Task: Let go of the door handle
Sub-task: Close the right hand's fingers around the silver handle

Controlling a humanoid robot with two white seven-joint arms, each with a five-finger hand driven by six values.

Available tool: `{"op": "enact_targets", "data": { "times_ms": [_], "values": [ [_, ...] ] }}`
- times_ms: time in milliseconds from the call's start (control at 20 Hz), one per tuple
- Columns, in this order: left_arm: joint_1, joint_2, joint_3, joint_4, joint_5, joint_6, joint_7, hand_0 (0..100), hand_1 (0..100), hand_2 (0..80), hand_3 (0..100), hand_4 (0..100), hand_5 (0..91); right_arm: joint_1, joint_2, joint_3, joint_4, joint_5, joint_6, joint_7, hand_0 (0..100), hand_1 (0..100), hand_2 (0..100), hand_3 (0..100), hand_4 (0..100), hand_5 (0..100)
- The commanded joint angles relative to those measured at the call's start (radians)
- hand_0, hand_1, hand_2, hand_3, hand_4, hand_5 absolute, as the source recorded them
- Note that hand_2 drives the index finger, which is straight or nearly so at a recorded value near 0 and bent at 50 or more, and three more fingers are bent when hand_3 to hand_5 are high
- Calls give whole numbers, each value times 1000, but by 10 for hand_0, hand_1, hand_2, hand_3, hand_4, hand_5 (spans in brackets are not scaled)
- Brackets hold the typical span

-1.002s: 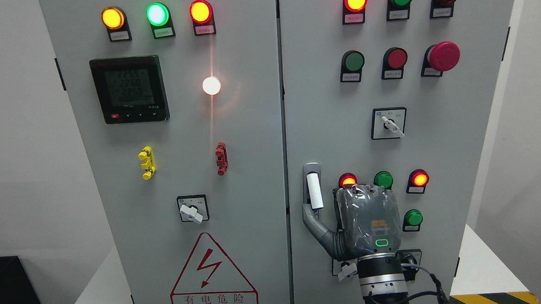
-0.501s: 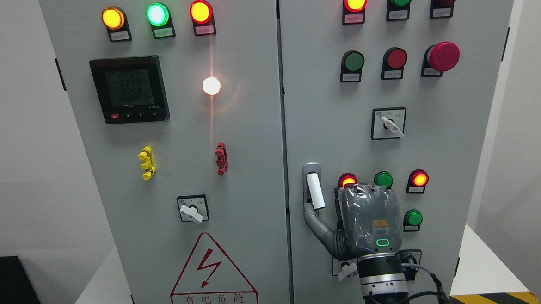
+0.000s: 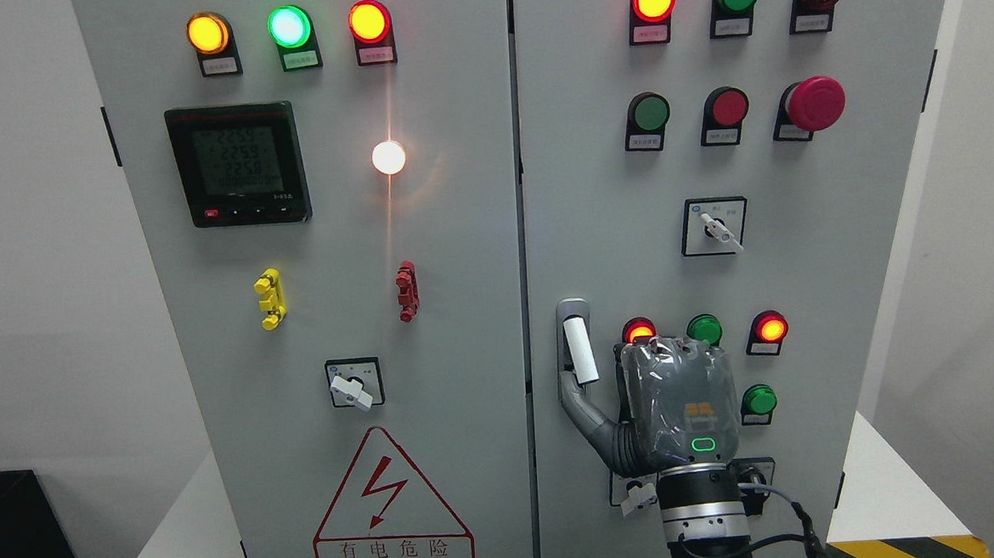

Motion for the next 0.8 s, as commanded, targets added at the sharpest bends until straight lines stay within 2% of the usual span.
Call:
{"op": "enact_targets", "data": {
  "times_ms": [0, 751],
  "values": [
    [0, 0, 0, 0, 0, -1, -1, 120, 556, 0, 0, 0, 0, 3, 2, -1, -8, 0, 0, 2, 424, 267, 1000, 1000, 1000, 1000],
    [0, 0, 0, 0, 0, -1, -1, 120, 556, 0, 0, 0, 0, 9, 2, -1, -20, 0, 12, 1, 438, 272, 1000, 1000, 1000, 1000]
  ]
}}
